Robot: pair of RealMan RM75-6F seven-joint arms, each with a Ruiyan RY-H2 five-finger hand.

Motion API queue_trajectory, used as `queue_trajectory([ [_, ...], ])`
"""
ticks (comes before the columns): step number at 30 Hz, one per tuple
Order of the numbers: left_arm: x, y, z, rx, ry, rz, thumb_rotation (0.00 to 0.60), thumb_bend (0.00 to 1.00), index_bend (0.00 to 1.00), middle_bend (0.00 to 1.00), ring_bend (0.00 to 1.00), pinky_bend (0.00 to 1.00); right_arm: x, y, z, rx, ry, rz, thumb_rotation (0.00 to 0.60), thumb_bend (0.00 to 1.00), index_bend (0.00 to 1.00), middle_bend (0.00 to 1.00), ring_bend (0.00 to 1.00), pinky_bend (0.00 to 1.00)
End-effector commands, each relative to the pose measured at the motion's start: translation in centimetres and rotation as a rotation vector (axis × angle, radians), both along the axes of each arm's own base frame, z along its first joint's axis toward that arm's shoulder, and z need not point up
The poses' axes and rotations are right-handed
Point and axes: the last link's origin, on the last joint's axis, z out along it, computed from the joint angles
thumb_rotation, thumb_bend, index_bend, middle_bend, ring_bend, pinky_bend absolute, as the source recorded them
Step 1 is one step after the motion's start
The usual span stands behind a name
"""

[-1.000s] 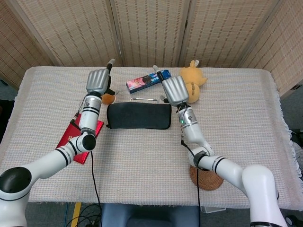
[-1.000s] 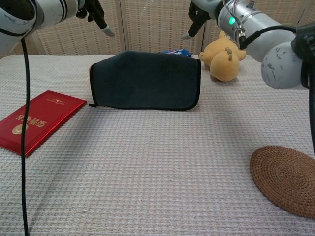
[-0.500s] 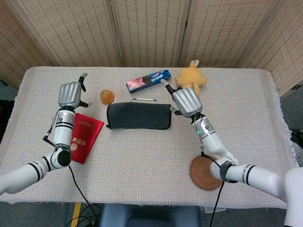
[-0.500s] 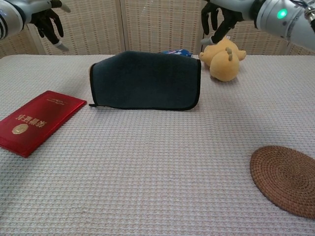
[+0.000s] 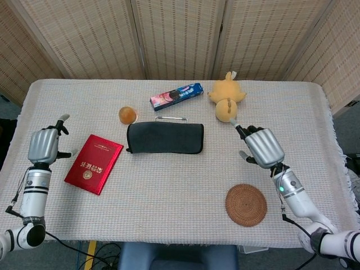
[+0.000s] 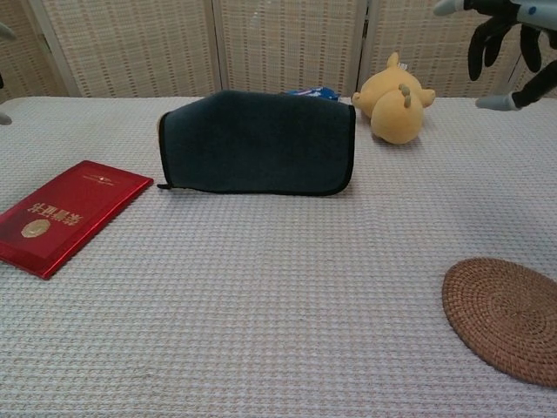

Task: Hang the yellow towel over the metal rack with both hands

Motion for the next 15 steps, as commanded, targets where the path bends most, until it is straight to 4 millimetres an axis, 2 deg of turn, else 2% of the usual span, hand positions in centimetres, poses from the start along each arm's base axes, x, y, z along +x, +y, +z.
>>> queue_trajectory([
  [1, -2.1, -4.5, 1.1, 0.01, 0.006, -0.004, 0.6, 0.02, 0.18, 0.46, 0.43, 0.48, -2.8, 3.6, 1.7, -0.027, -0.01, -0.033, 0.6, 0.29, 0.08, 0.44, 0.4, 0.55],
  [3, -3.1, -6.7, 1.1, -0.002, 0.002, 0.005, 0.6, 0.02, 0.19, 0.46, 0.43, 0.48, -4.1, 5.4, 2.3, -0.049, -0.011, -0.055, 0.6, 0.29, 0.09, 0.44, 0.4, 0.55],
  [10, -5.7, -12.6, 1.8, 0.015, 0.028, 0.079, 0.6, 0.02, 0.19, 0.46, 0.43, 0.48, -7.7, 10.3, 3.1, -0.096, -0.037, -0.162, 0.6, 0.29, 0.11, 0.44, 0.4, 0.55],
  [15, -6.2, -15.8, 2.1, 0.072, 0.054, 0.077, 0.6, 0.02, 0.2, 0.45, 0.43, 0.48, -9.2, 12.4, 3.1, -0.113, -0.094, -0.227, 0.6, 0.29, 0.13, 0.44, 0.4, 0.55],
])
